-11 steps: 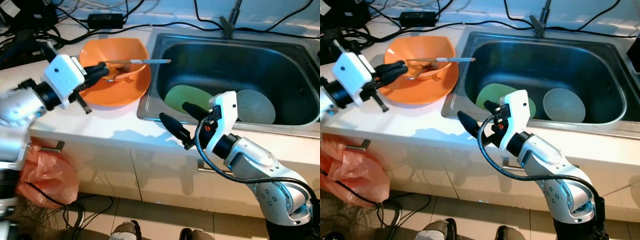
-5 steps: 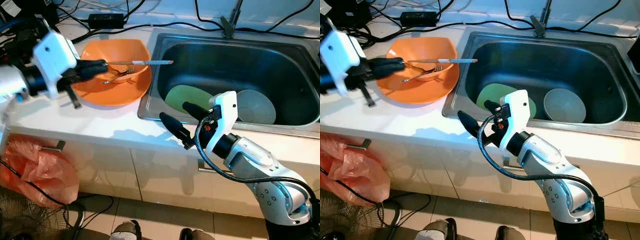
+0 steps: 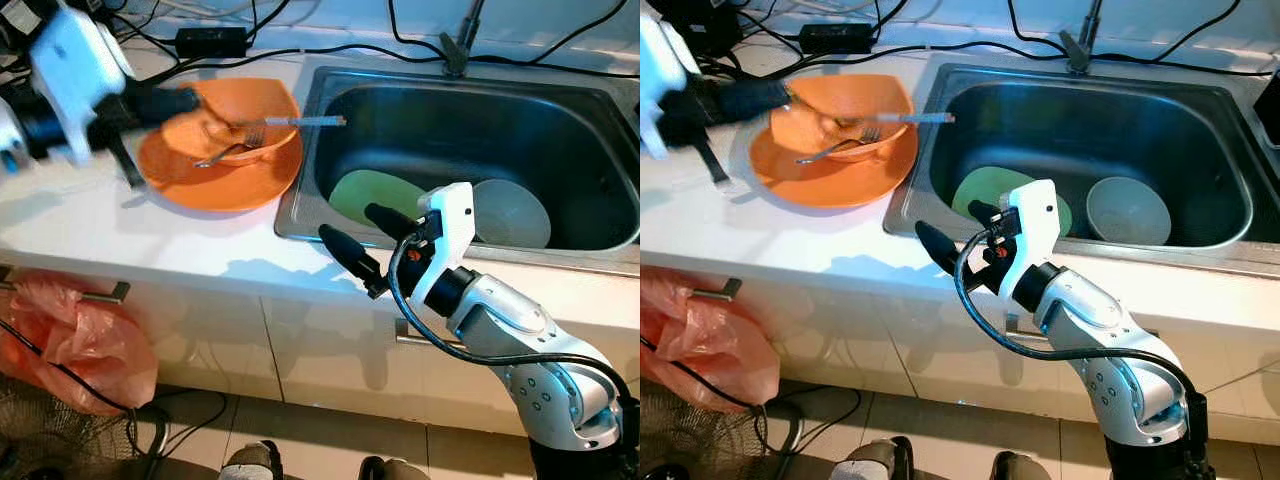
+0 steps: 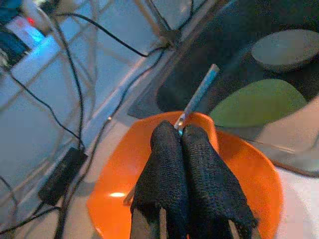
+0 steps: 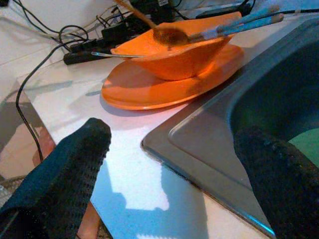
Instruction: Kitchen organization
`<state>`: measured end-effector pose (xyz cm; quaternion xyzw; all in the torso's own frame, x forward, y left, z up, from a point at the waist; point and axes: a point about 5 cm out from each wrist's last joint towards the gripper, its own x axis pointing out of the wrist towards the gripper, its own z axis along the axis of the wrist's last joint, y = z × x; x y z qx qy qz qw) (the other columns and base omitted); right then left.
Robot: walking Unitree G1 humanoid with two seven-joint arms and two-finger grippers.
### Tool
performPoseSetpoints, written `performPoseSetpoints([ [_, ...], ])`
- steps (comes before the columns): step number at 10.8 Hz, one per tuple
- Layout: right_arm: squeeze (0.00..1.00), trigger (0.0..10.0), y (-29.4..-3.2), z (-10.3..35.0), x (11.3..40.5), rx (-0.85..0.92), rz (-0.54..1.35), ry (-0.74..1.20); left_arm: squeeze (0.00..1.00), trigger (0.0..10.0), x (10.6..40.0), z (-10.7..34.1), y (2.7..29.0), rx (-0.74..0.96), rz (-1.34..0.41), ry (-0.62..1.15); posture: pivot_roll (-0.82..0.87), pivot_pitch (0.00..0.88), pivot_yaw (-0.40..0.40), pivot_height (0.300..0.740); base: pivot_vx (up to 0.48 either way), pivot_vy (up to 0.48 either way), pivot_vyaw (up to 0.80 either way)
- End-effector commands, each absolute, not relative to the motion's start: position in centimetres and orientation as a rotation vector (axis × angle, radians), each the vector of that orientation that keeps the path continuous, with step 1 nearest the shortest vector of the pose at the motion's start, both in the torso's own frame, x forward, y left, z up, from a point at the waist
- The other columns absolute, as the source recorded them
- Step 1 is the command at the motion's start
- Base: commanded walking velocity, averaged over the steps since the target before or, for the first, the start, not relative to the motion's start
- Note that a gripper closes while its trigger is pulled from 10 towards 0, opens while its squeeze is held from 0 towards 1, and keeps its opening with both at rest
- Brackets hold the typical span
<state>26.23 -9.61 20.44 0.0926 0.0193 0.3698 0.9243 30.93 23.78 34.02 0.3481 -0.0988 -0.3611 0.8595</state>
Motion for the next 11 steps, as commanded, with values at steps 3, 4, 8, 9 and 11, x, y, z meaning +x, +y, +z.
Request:
performPoseSetpoints([
  [3,0.0,10.0,-9.6,20.5,26.4,0.185,0.763,0.026,0.0,0.0,30.6,36.7,23.8,0.69,-0.744,-0.304,0.13,0.13,0.02,0.74,0.0,0.0,0.0],
  [4,0.0,10.0,-9.6,20.5,26.4,0.186,0.763,0.026,0.0,0.0,30.5,37.0,23.6,0.654,-0.762,-0.314,0.13,0.129,0.021,0.74,0.0,0.0,0.0],
  [8,0.0,10.0,-10.0,20.8,26.9,0.206,0.715,-0.002,0.0,0.0,32.4,37.4,22.0,-0.036,-0.772,-0.486,0.12,0.123,0.027,0.74,0.0,0.0,0.0],
  [9,0.0,10.0,-10.9,21.4,27.9,0.25,0.601,-0.042,0.0,0.0,33.7,34.9,20.8,-0.338,-0.746,-0.465,0.1,0.119,0.028,0.74,0.0,0.0,0.0],
  [11,0.0,10.0,-12.1,22.6,29.0,0.355,0.503,-0.109,0.0,0.0,34.9,30.1,18.5,-0.807,-0.713,-0.376,0.09,0.113,0.026,0.74,0.0,0.0,0.0],
])
